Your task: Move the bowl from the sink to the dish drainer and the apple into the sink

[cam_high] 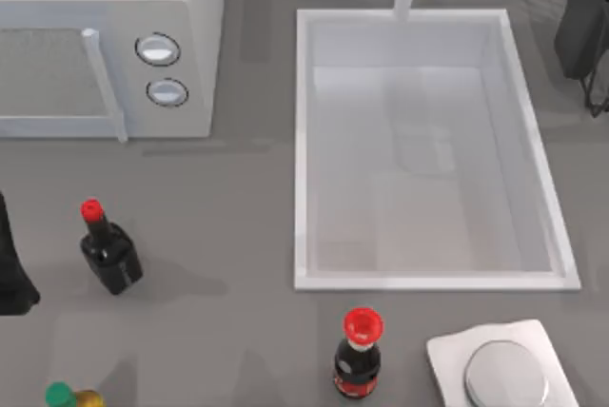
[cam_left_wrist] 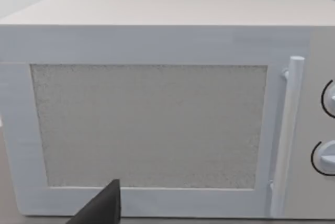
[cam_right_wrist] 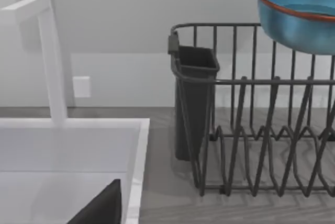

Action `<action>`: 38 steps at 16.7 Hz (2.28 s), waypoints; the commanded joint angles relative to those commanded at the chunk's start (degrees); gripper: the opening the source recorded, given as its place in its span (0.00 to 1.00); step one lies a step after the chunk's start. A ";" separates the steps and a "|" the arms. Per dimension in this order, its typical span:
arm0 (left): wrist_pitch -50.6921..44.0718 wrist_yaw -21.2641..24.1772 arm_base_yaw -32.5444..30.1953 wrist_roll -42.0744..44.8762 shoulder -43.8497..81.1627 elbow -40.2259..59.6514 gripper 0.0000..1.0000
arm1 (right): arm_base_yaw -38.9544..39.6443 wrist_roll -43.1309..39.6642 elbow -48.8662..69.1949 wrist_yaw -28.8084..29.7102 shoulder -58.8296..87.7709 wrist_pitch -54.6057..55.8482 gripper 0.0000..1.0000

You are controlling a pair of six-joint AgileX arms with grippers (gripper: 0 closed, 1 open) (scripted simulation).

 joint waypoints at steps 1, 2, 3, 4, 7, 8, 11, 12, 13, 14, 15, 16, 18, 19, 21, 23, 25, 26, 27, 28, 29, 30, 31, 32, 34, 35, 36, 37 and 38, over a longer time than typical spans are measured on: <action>0.00 0.00 0.00 0.00 0.00 0.00 1.00 | 0.00 0.00 0.00 0.00 0.00 0.00 1.00; 0.00 0.00 0.00 0.00 0.00 0.00 1.00 | 0.00 0.00 0.00 0.00 0.00 0.00 1.00; 0.00 0.00 0.00 0.00 0.00 0.00 1.00 | 0.00 0.00 0.00 0.00 0.00 0.00 1.00; 0.00 0.00 0.00 0.00 0.00 0.00 1.00 | 0.00 0.00 0.00 0.00 0.00 0.00 1.00; 0.00 0.00 0.00 0.00 0.00 0.00 1.00 | 0.00 0.00 0.00 0.00 0.00 0.00 1.00; 0.00 0.00 0.00 0.00 0.00 0.00 1.00 | 0.00 0.00 0.00 0.00 0.00 0.00 1.00; 0.00 0.00 0.00 0.00 0.00 0.00 1.00 | 0.00 0.00 0.00 0.00 0.00 0.00 1.00; 0.00 0.00 0.00 0.00 0.00 0.00 1.00 | 0.00 0.00 0.00 0.00 0.00 0.00 1.00; 0.00 0.00 0.00 0.00 0.00 0.00 1.00 | 0.00 0.00 0.00 0.00 0.00 0.00 1.00; 0.00 0.00 0.00 0.00 0.00 0.00 1.00 | 0.00 0.00 0.00 0.00 0.00 0.00 1.00; 0.00 0.00 0.00 0.00 0.00 0.00 1.00 | 0.00 0.00 0.00 0.00 0.00 0.00 1.00; 0.00 0.00 0.00 0.00 0.00 0.00 1.00 | 0.00 0.00 0.00 0.00 0.00 0.00 1.00; 0.00 0.00 0.00 0.00 0.00 0.00 1.00 | 0.00 0.00 0.00 0.00 0.00 0.00 1.00; 0.00 0.00 0.00 0.00 0.00 0.00 1.00 | 0.00 0.00 0.00 0.00 0.00 0.00 1.00; 0.00 0.00 0.00 0.00 0.00 0.00 1.00 | -0.01 0.00 0.02 0.00 0.02 0.01 1.00; 0.00 0.00 0.00 0.00 0.00 0.00 1.00 | -0.29 -0.31 0.71 -0.04 0.73 -0.68 1.00; 0.00 0.00 0.00 0.00 0.00 0.00 1.00 | -1.35 -1.42 3.67 -0.11 3.82 -3.65 1.00; 0.00 0.00 0.00 0.00 0.00 0.00 1.00 | -2.11 -2.19 5.87 -0.13 6.26 -5.95 1.00; 0.00 0.00 0.00 0.00 0.00 0.00 1.00 | -2.98 -3.04 8.45 -0.13 9.31 -8.72 1.00; 0.00 0.00 0.00 0.00 0.00 0.00 1.00 | -3.92 -3.94 11.30 -0.11 13.02 -11.84 1.00; 0.00 0.00 0.00 0.00 0.00 0.00 1.00 | -4.89 -4.87 14.29 -0.09 17.31 -15.15 1.00; 0.00 0.00 0.00 0.00 0.00 0.00 1.00 | -5.88 -5.80 17.38 -0.06 22.15 -18.58 1.00; 0.00 0.00 0.00 0.00 0.00 0.00 1.00 | -6.86 -6.73 20.51 -0.03 27.44 -22.10 1.00; 0.00 0.00 0.00 0.00 0.00 0.00 1.00 | -7.83 -7.65 23.64 -0.01 33.01 -25.71 1.00; 0.00 0.00 0.00 0.00 0.00 0.00 1.00 | -9.68 -9.41 29.84 0.01 44.52 -33.02 1.00; 0.00 0.00 0.00 0.00 0.00 0.00 1.00 | -10.58 -10.27 32.91 0.02 50.24 -36.61 1.00; 0.00 0.00 0.00 0.00 0.00 0.00 1.00 | -11.48 -11.14 35.92 0.01 55.76 -40.10 1.00; 0.00 0.00 0.00 0.00 0.00 0.00 1.00 | -12.38 -12.01 38.85 0.01 60.96 -43.42 1.00; 0.00 0.00 0.00 0.00 0.00 0.00 1.00 | -13.27 -12.87 41.65 0.01 65.73 -46.56 1.00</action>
